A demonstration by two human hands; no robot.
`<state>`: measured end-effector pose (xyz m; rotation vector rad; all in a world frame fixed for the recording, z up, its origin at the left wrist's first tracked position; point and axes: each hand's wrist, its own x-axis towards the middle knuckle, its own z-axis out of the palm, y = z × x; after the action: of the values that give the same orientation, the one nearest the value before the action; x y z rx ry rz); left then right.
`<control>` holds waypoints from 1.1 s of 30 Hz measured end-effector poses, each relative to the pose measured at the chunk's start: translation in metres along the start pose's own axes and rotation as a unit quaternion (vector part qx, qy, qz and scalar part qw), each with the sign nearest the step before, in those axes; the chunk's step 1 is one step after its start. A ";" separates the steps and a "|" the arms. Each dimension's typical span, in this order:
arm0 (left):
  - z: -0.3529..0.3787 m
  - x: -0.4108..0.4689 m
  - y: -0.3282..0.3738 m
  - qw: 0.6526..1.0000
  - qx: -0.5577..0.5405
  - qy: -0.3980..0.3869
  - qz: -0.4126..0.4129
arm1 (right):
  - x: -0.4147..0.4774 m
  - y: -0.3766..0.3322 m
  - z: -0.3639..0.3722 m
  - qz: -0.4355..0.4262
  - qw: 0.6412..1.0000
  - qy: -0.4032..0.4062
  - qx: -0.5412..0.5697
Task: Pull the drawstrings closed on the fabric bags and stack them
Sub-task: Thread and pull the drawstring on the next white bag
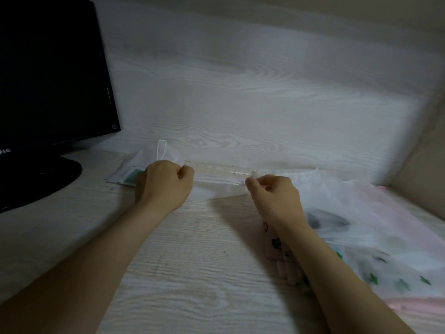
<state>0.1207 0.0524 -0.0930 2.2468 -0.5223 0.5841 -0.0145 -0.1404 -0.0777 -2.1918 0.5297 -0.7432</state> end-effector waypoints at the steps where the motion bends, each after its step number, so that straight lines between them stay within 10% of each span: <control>1: -0.001 0.000 0.000 1.000 0.001 0.010 0.001 | 0.000 0.001 0.001 -0.020 0.999 -0.006 -0.032; 8: 0.005 0.007 -0.006 0.999 0.003 -0.007 -0.047 | 0.006 0.006 0.005 0.041 0.995 0.013 0.091; 19: 0.002 0.012 -0.006 0.992 0.094 -0.001 -0.089 | 0.000 -0.017 0.004 0.177 0.836 0.044 0.517; 24: -0.004 0.004 -0.006 0.999 -0.024 -0.032 -0.029 | 0.002 -0.012 0.000 0.112 0.890 0.052 0.439; 33: 0.000 -0.007 -0.005 0.974 -0.025 -0.215 0.069 | 0.001 -0.017 -0.009 0.124 0.863 -0.033 0.489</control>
<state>0.1179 0.0571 -0.0994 2.3065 -0.9042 0.1410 -0.0178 -0.1348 -0.0592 -1.1642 0.2806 -0.5974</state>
